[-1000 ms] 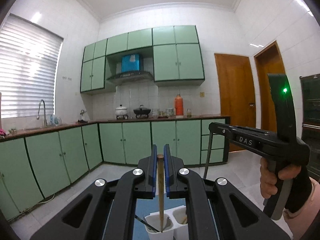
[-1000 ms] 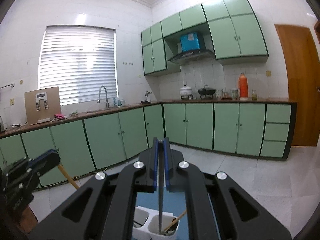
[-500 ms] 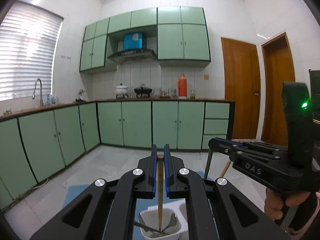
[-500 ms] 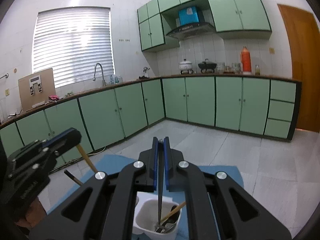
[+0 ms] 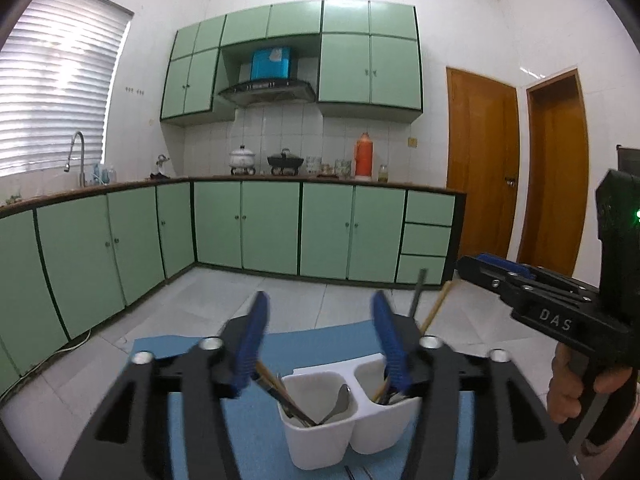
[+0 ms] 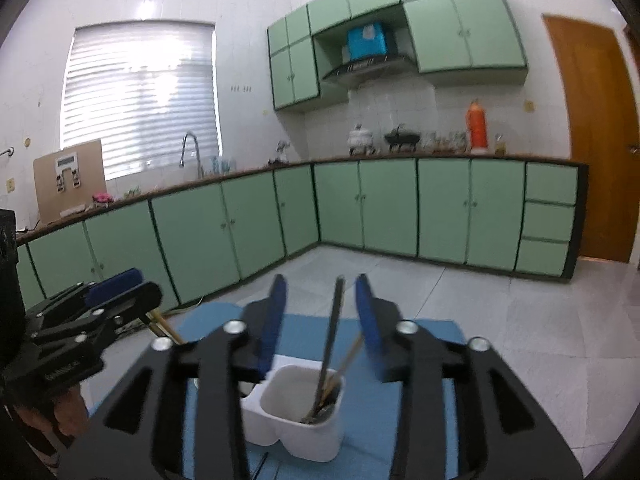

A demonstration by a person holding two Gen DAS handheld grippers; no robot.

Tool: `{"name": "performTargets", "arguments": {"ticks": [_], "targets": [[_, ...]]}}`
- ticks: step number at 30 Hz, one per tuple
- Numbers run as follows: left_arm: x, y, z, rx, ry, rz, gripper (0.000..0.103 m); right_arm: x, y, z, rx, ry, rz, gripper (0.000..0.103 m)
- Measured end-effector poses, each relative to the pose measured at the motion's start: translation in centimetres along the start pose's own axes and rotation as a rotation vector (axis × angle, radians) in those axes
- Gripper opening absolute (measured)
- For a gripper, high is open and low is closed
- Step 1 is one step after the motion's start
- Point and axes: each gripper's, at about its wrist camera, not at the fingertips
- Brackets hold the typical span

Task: Organize utensils
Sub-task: 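Open both tools to release the chopsticks into the holder, then move both tools back toward the black and grey chopsticks on the cloth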

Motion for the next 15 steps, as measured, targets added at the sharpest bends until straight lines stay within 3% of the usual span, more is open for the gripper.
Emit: {"name": "performTargets", "arguments": {"ticks": [2, 4, 7, 11, 15], "targets": [[0.3, 0.0, -1.7, 0.026, -0.007, 0.01, 0.066, 0.1, 0.3, -1.9, 0.025, 0.015, -0.003, 0.055], [0.6, 0.2, -3.4, 0.049, -0.016, 0.017, 0.079, 0.2, 0.7, -3.7, 0.042, 0.03, -0.01, 0.061], [1.1, 1.0, -6.0, 0.073, -0.036, 0.026, 0.086, -0.2, 2.0, -6.5, 0.057, 0.056, -0.027, 0.073], [1.7, 3.5, -8.9, 0.063, -0.077, 0.042, 0.094, -0.9, 4.5, -9.4, 0.047, 0.057, -0.037, 0.079], [2.3, 6.9, -10.5, -0.004, -0.104, 0.079, 0.095, -2.1, 8.4, -11.5, -0.006, 0.046, -0.021, 0.08]]}}
Point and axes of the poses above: each gripper's, at about its wrist camera, not at the fingertips, and z roughly the way its jaws point, x to its right, y to its underside, and after that the axes turned 4 degrees about -z, right-handed
